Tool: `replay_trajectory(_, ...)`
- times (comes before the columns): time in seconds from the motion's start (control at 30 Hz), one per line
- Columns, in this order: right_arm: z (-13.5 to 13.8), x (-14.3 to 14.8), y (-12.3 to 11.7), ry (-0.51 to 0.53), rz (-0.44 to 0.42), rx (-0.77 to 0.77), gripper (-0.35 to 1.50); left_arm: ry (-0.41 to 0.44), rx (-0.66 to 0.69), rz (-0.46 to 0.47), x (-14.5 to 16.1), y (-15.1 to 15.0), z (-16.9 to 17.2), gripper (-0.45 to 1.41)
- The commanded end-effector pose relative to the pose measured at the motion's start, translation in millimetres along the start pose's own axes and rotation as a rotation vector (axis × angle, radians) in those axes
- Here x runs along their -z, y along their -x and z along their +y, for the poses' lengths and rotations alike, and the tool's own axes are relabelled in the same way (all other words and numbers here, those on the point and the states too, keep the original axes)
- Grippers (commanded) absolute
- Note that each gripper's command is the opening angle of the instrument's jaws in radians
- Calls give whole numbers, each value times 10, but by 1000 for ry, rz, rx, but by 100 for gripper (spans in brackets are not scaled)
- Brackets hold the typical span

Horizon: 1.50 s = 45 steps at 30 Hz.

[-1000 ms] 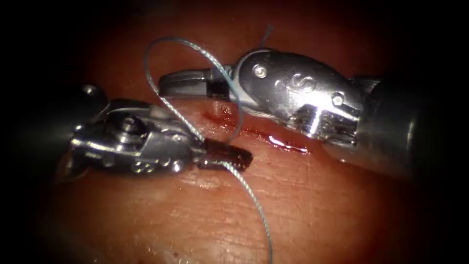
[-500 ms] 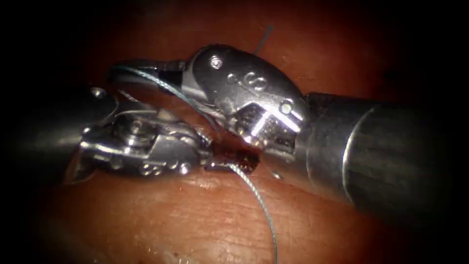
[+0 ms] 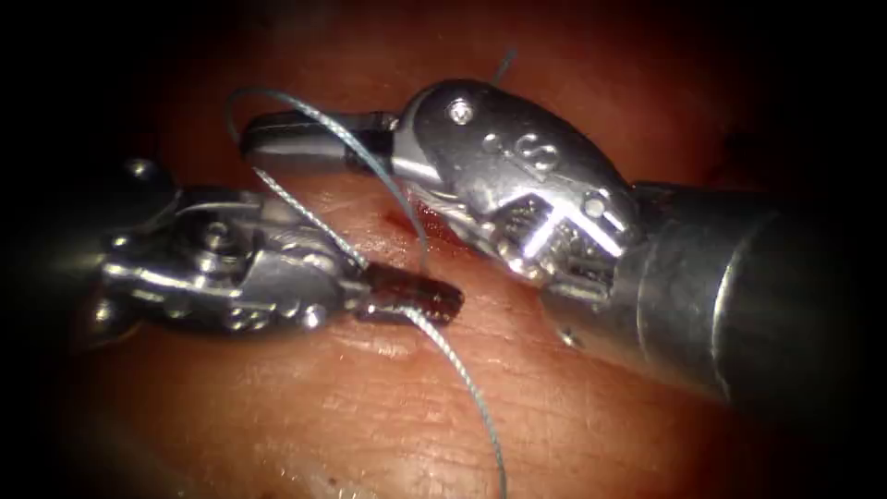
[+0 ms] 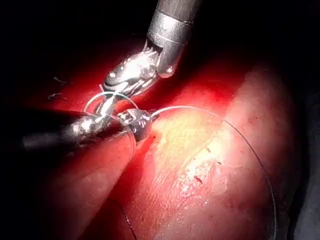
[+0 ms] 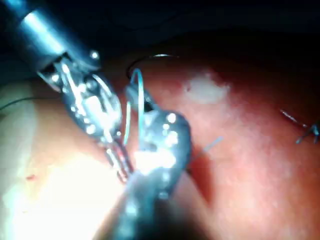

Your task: Wound Closure

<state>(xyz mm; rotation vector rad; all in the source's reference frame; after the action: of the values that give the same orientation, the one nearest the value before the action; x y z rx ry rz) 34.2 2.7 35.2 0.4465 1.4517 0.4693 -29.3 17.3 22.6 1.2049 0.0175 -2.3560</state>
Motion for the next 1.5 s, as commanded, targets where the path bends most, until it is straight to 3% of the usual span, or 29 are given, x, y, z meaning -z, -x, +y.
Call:
replay_trajectory(0.03,4,-8,1,-24,6,3,-35,-2,4,0,-7,2,-4,-45)
replay_trajectory(0.1,3,-6,1,-89,6,-8,-35,-2,4,0,-7,1,-5,-45)
replay_trajectory(0.3,2,1,-2,-155,40,-79,-35,-2,-1,0,-4,2,-6,-45)
replay_trajectory(0.5,2,-7,-2,-147,72,-97,-35,-3,-11,-2,-7,1,-8,-45)
replay_trajectory(0.57,1,-15,-4,-132,91,-109,7,-5,-15,-3,-9,0,-9,-45)
replay_trajectory(0.63,1,-18,-4,-116,107,-122,29,-5,-21,-4,-9,-1,-9,-45)
replay_trajectory(0.77,1,-19,-5,-102,131,-136,34,-6,-20,-5,-10,-2,-10,-45)
replay_trajectory(0.9,4,-26,-5,-63,153,-150,64,-7,-25,-6,-11,-4,-9,-45)
replay_trajectory(1.17,13,-17,-4,33,161,-154,64,-6,-31,-4,-8,-18,-8,-45)
replay_trajectory(1.37,24,10,6,146,36,-90,52,-1,-45,-1,17,-42,-3,-45)
replay_trajectory(1.5,19,7,19,195,-19,-50,42,-2,-54,-1,24,-58,-3,-45)
